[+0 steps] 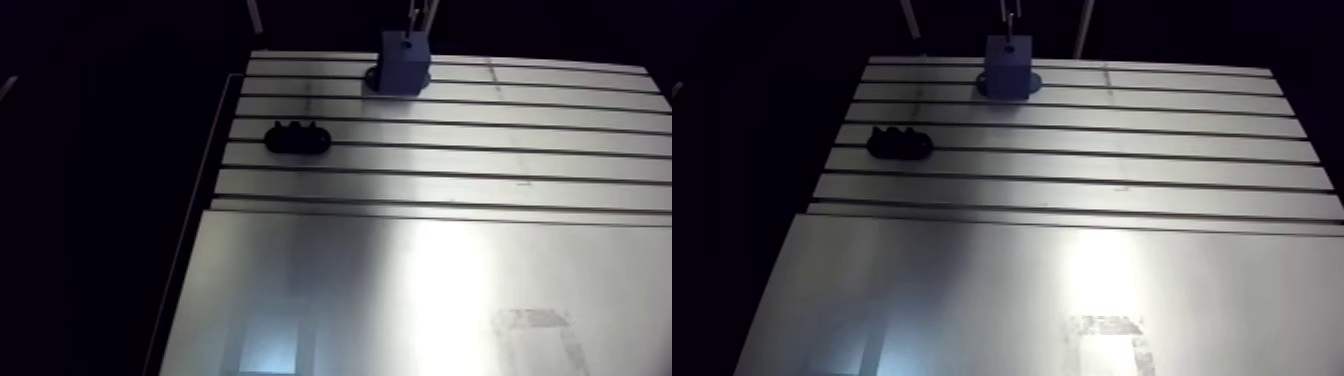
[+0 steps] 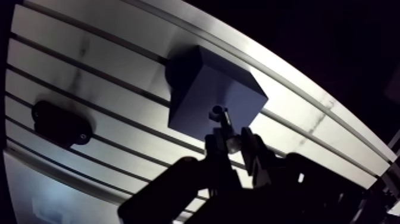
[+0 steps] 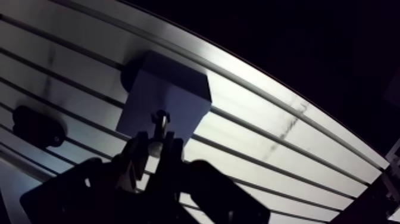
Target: Pick up the M10 bolt and insert it into the hex recess until seated.
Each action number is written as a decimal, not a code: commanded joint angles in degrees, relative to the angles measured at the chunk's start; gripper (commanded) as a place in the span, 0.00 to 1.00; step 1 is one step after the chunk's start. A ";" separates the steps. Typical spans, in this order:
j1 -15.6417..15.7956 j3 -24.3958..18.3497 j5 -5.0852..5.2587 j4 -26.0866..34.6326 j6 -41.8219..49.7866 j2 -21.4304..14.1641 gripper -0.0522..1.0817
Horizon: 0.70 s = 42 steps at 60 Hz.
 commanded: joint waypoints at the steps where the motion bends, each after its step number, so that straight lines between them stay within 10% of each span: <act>1: 0.00 0.23 0.01 -0.15 0.23 0.12 1.00; 42: 0.26 0.84 0.19 -0.85 0.23 0.12 1.00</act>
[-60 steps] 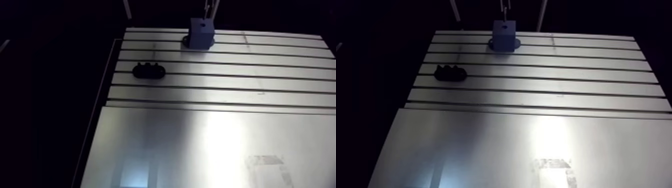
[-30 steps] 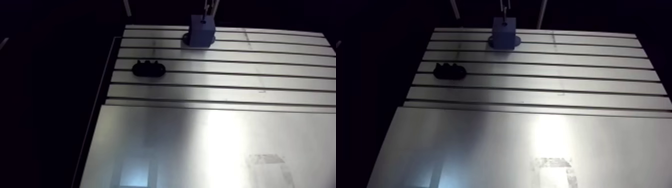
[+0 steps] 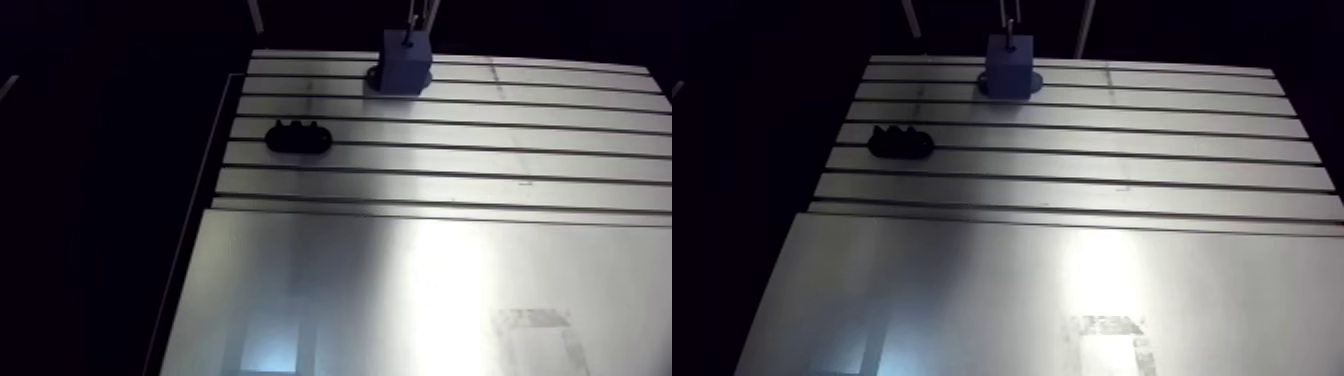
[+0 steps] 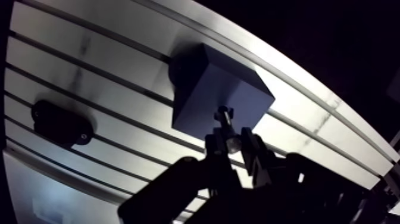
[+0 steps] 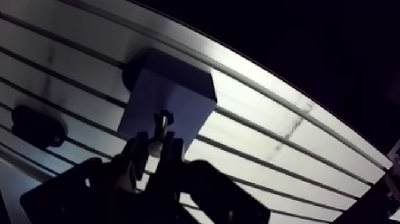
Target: Pick up the M10 bolt and insert it into the hex recess until seated.
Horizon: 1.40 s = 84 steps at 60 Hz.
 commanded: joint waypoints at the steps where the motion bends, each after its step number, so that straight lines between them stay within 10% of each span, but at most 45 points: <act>1: 0.07 0.12 0.16 -0.49 0.00 0.08 1.00; 84: 0.07 0.23 -0.01 -0.49 -0.26 0.43 1.00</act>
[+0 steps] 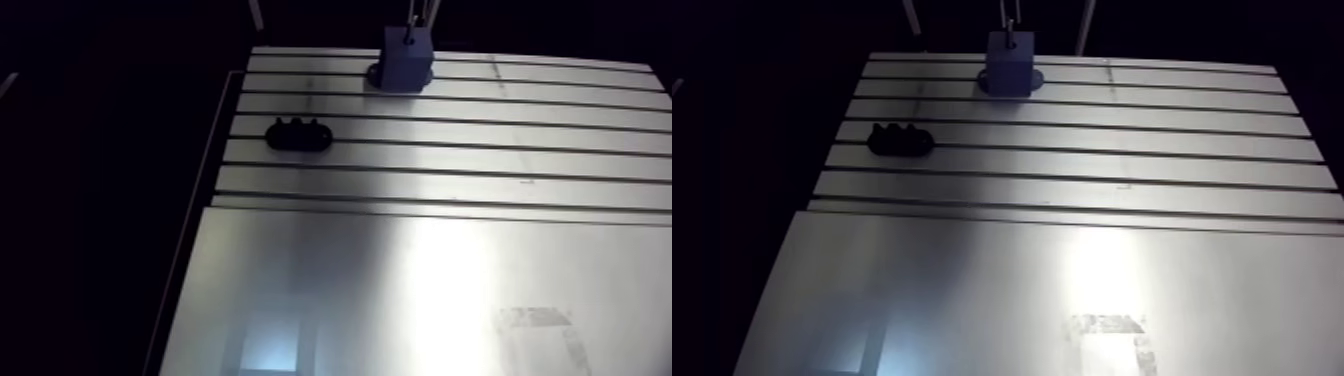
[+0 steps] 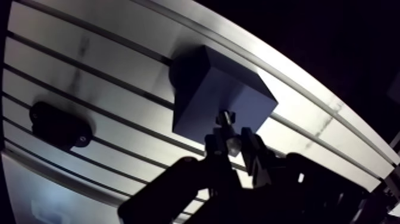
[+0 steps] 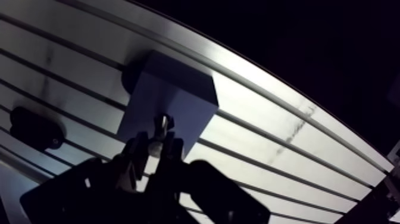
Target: Pick up the M10 bolt and insert it into the hex recess until seated.
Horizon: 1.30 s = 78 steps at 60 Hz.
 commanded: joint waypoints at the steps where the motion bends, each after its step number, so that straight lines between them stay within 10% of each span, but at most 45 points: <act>1: 0.00 -0.04 0.00 0.02 -0.05 0.09 1.00; 78: -0.09 0.39 0.00 -0.07 0.02 0.19 1.00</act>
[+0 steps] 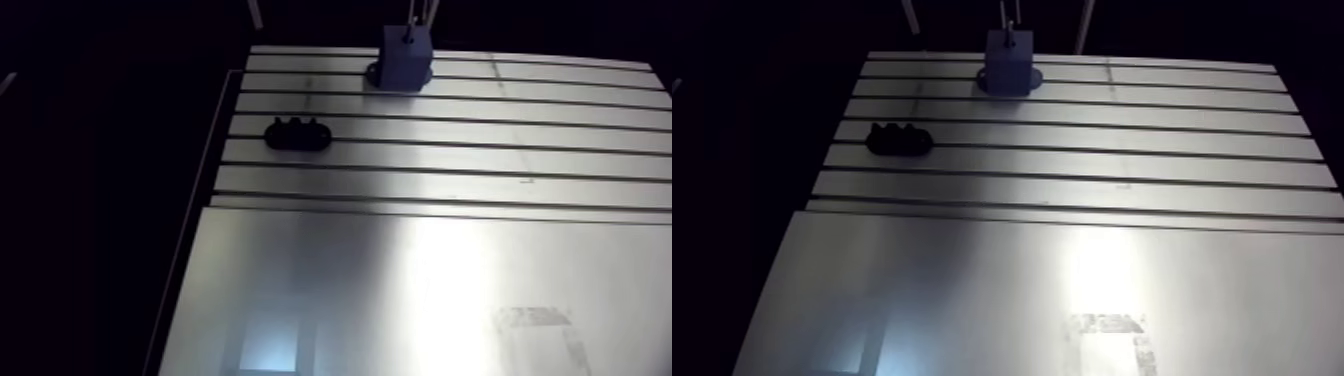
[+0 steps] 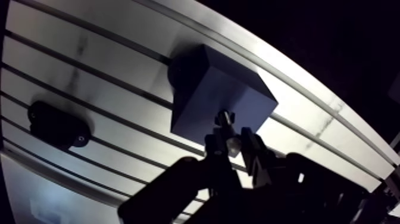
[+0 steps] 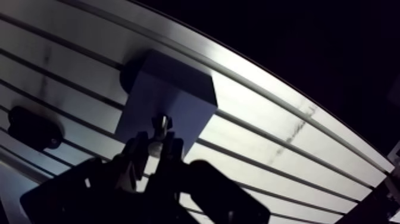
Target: Pick up the M10 bolt and insert it into the hex recess until seated.
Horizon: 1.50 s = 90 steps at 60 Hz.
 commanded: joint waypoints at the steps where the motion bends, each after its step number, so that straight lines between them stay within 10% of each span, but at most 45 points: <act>1: 0.06 0.24 0.01 0.00 0.23 0.02 1.00; 90: 0.06 0.85 -0.07 0.17 0.14 -0.33 1.00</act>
